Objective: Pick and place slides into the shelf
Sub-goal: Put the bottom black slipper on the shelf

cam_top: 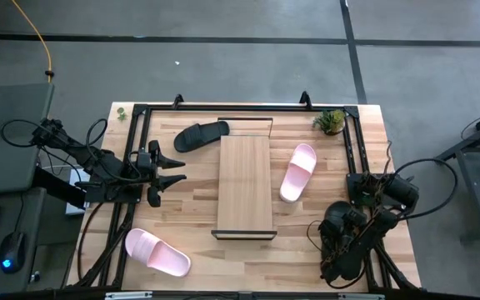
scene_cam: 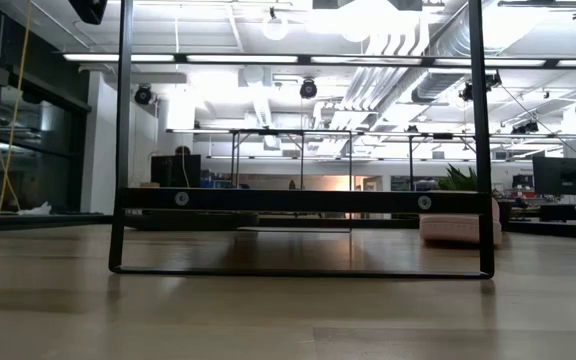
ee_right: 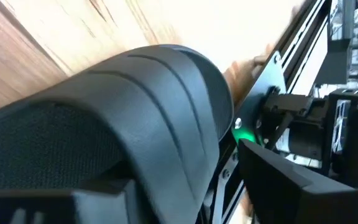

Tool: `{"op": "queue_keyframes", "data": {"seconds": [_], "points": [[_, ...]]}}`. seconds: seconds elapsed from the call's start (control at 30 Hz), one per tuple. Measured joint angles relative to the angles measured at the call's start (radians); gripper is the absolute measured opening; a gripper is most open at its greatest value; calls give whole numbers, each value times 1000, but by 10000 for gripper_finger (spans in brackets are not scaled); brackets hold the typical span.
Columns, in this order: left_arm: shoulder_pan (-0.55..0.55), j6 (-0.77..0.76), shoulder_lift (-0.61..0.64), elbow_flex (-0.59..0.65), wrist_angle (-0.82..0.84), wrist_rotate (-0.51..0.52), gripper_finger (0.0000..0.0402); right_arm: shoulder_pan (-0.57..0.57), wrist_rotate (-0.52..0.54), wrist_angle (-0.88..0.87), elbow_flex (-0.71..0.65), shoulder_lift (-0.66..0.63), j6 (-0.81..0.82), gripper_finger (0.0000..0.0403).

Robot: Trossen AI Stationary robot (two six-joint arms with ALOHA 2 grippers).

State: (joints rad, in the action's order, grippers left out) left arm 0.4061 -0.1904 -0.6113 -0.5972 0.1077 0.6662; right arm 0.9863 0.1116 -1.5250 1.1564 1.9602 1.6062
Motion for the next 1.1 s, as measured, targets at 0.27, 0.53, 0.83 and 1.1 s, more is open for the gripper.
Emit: {"op": "queue_keyframes", "data": {"seconds": [0.27,0.53,0.83,1.1], "points": [[0,0,0,0,0,0,168,0,-12,30,0,0,36,73],[0,0,0,0,0,0,168,0,-12,37,0,0,44,12],[0,2,0,0,0,0,168,0,90,-11,59,0,110,2],[0,1,0,0,0,0,168,-3,187,-45,93,-41,173,1]]}}
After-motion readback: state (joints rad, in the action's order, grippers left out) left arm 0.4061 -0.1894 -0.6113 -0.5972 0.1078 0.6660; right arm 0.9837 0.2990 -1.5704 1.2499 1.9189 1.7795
